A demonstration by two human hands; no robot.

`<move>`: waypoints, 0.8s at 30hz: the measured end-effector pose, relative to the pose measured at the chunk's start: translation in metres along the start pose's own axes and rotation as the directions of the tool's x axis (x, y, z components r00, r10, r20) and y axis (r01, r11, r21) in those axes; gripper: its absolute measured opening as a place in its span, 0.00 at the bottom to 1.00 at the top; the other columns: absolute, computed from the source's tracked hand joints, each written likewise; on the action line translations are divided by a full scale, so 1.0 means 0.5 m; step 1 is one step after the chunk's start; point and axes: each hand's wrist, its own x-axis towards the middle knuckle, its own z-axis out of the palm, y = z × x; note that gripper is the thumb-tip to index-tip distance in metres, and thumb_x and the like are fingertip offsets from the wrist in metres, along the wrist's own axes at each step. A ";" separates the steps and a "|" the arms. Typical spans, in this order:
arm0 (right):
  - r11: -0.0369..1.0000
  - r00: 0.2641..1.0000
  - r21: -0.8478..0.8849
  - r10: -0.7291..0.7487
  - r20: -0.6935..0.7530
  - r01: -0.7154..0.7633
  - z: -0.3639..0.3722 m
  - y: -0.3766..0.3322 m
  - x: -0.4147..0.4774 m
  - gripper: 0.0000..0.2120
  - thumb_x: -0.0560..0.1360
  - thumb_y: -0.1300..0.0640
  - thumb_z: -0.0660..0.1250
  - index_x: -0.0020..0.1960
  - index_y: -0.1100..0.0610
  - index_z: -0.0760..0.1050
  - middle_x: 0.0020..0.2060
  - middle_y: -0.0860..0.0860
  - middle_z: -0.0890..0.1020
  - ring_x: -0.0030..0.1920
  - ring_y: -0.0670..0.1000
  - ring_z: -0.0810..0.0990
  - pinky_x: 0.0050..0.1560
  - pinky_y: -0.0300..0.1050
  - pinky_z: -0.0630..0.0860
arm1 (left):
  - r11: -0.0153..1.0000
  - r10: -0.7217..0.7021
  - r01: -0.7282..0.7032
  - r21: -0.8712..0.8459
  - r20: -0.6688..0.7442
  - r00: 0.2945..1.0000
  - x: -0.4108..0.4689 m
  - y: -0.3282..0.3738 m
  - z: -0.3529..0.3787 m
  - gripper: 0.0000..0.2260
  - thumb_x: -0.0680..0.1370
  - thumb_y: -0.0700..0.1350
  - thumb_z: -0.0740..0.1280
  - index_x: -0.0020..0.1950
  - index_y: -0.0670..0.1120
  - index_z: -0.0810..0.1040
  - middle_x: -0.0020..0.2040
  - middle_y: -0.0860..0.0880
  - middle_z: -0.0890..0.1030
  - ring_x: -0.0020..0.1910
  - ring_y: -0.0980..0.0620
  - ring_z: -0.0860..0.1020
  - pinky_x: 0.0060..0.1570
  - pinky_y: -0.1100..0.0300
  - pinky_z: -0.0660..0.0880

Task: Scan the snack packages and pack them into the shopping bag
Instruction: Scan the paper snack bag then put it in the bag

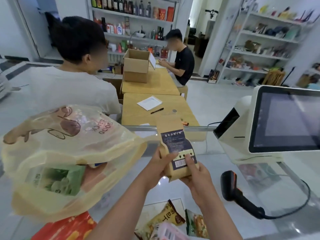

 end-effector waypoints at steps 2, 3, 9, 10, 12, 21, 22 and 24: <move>0.999 0.997 -0.016 -0.046 -0.061 0.045 0.001 0.010 -0.004 0.17 0.75 0.51 0.66 0.60 0.59 0.76 0.50 0.57 0.84 0.51 0.55 0.84 0.50 0.49 0.81 | 0.996 -0.046 0.051 0.072 -0.066 0.997 0.005 -0.011 -0.004 0.26 0.72 0.49 0.75 0.67 0.49 0.71 0.56 0.48 0.83 0.52 0.47 0.83 0.45 0.52 0.80; 0.999 0.996 -0.017 -0.053 -0.072 0.052 -0.002 0.014 -0.006 0.15 0.77 0.52 0.65 0.61 0.58 0.76 0.51 0.57 0.84 0.51 0.55 0.84 0.50 0.49 0.81 | 0.995 -0.062 0.068 0.075 -0.084 0.995 0.007 -0.016 -0.006 0.23 0.73 0.48 0.73 0.66 0.49 0.71 0.56 0.48 0.83 0.51 0.47 0.83 0.44 0.53 0.80; 0.859 0.949 -0.500 -0.243 -0.201 0.114 -0.085 0.014 -0.009 0.11 0.80 0.62 0.59 0.59 0.53 0.74 0.54 0.51 0.79 0.57 0.52 0.77 0.52 0.47 0.76 | 0.990 -0.137 0.132 -0.051 -0.128 0.982 0.028 -0.064 0.006 0.17 0.77 0.50 0.68 0.64 0.48 0.73 0.53 0.46 0.84 0.51 0.47 0.82 0.47 0.51 0.80; 0.767 0.917 -0.628 -0.333 -0.219 0.128 -0.112 0.010 -0.008 0.14 0.78 0.67 0.60 0.59 0.54 0.75 0.53 0.52 0.78 0.57 0.53 0.77 0.52 0.47 0.74 | 0.989 -0.143 0.137 -0.050 -0.144 0.979 0.036 -0.075 0.011 0.17 0.77 0.50 0.68 0.64 0.48 0.73 0.54 0.46 0.84 0.51 0.47 0.82 0.47 0.51 0.80; 0.567 0.847 -0.819 -0.474 -0.239 0.087 -0.176 0.001 -0.003 0.21 0.71 0.71 0.61 0.61 0.58 0.74 0.52 0.56 0.78 0.55 0.58 0.75 0.53 0.49 0.72 | 0.986 -0.167 0.162 -0.045 -0.182 0.969 0.054 -0.096 0.021 0.19 0.77 0.50 0.69 0.66 0.48 0.71 0.55 0.46 0.83 0.52 0.47 0.82 0.45 0.52 0.80; 0.043 0.965 -0.968 -0.087 -0.249 -0.246 -0.325 0.027 0.020 0.23 0.70 0.58 0.65 0.64 0.54 0.66 0.57 0.54 0.70 0.56 0.56 0.72 0.53 0.46 0.72 | 0.967 -0.252 0.235 -0.095 -0.233 0.939 0.137 -0.154 0.068 0.26 0.75 0.46 0.72 0.70 0.47 0.65 0.60 0.45 0.79 0.55 0.45 0.80 0.46 0.50 0.79; 0.047 0.960 -0.971 -0.142 -0.240 -0.235 -0.329 0.034 0.023 0.22 0.71 0.59 0.65 0.63 0.54 0.67 0.56 0.54 0.71 0.55 0.56 0.73 0.52 0.46 0.73 | 0.968 -0.247 0.227 -0.106 -0.237 0.940 0.143 -0.158 0.075 0.28 0.74 0.45 0.73 0.70 0.48 0.65 0.60 0.45 0.79 0.55 0.45 0.80 0.48 0.49 0.80; 0.033 0.953 -0.978 -0.220 -0.207 -0.204 -0.335 0.044 0.029 0.20 0.71 0.61 0.65 0.62 0.55 0.69 0.54 0.53 0.73 0.51 0.55 0.75 0.48 0.46 0.74 | 0.969 -0.240 0.219 -0.110 -0.242 0.940 0.154 -0.164 0.086 0.30 0.73 0.43 0.74 0.70 0.50 0.63 0.61 0.46 0.78 0.55 0.45 0.80 0.46 0.49 0.80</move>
